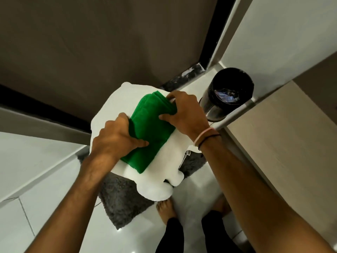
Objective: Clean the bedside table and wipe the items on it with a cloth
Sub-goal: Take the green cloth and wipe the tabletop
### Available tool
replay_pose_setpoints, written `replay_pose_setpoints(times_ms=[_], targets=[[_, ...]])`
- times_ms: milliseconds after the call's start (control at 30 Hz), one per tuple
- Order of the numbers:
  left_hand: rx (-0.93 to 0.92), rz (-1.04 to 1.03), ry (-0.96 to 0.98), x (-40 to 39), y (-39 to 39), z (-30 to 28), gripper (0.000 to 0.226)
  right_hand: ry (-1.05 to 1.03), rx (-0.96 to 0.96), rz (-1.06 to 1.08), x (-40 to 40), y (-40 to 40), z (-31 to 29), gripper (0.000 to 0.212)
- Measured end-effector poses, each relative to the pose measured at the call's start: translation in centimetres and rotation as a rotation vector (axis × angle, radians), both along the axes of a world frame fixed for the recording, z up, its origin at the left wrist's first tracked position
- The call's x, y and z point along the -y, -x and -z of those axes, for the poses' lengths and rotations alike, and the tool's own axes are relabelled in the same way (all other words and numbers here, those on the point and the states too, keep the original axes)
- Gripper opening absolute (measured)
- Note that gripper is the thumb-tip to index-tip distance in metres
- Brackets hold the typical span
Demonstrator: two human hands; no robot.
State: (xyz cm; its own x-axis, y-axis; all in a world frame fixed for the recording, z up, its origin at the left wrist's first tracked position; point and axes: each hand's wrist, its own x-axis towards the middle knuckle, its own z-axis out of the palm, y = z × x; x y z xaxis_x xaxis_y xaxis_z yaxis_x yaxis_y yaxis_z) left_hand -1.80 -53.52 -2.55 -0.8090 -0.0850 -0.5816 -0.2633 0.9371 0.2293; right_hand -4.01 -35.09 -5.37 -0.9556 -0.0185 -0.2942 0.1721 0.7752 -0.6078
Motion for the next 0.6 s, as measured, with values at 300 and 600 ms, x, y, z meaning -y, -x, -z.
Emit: replay_pose_setpoints(times_ms=[300,600], targets=[[-0.036,0.106,-0.482,-6.1,4.2,-5.0,0.025,0.903,0.106,0.491,-10.1,-4.5,-1.1,0.041],[0.051,0.45,-0.798,-32.6,1.4,1.5,0.057,0.935,-0.093,1.393,-28.6,-19.5,4.3,0.04]])
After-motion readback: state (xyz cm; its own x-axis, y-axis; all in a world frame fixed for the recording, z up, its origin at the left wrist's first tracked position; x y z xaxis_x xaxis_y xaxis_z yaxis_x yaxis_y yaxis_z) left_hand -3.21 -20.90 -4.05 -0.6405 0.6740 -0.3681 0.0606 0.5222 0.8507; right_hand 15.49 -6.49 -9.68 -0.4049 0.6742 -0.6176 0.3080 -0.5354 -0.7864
